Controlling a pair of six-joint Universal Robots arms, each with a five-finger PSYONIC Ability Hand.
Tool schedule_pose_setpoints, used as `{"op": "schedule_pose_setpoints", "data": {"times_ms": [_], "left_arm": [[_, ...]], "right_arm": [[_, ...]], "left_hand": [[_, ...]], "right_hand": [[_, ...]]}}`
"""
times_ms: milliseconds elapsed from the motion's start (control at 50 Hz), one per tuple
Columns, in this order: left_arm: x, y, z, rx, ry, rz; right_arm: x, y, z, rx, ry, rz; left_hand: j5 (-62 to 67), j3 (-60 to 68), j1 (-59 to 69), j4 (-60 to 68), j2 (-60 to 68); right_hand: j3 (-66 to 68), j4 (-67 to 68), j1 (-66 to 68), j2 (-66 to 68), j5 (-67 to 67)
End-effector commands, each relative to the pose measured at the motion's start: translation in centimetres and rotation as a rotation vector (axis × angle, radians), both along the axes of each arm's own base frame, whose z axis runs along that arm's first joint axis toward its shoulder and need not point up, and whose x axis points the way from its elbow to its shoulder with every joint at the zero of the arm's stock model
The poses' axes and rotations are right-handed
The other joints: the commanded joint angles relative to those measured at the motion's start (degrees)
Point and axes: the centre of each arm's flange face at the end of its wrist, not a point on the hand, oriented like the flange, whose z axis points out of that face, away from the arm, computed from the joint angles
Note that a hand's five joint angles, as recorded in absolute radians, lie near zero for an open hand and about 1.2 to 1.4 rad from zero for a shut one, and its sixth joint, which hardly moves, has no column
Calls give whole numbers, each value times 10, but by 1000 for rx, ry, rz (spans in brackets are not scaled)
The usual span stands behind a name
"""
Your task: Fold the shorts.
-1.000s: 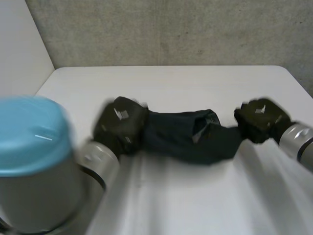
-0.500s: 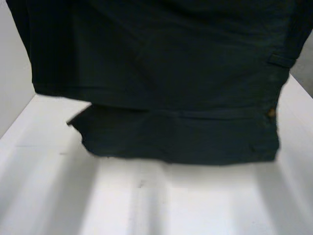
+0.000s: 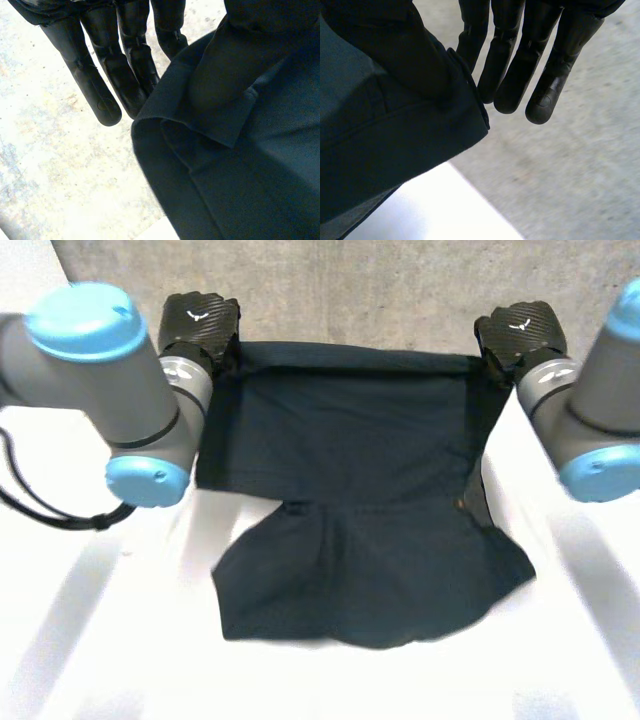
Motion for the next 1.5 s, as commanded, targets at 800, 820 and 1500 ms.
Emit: {"op": "schedule_pose_setpoints", "data": {"times_ms": [800, 820, 1500], "left_arm": [[33, 208, -83, 581, -76, -205], [33, 212, -86, 597, -80, -207], [18, 184, -136, 642, -130, -115]], "right_arm": [[-78, 93, -102, 503, 328, 303], [-80, 92, -104, 500, 337, 307], [-81, 42, -145, 372, 356, 311]], "left_hand": [[-353, -355, -310, -365, -364], [-336, -338, -293, -348, -347], [-316, -318, -273, -328, -327]], "right_hand": [[-341, -345, -193, -331, -326], [-337, -341, -190, -328, -323], [-186, -190, -38, -177, -171]]}}
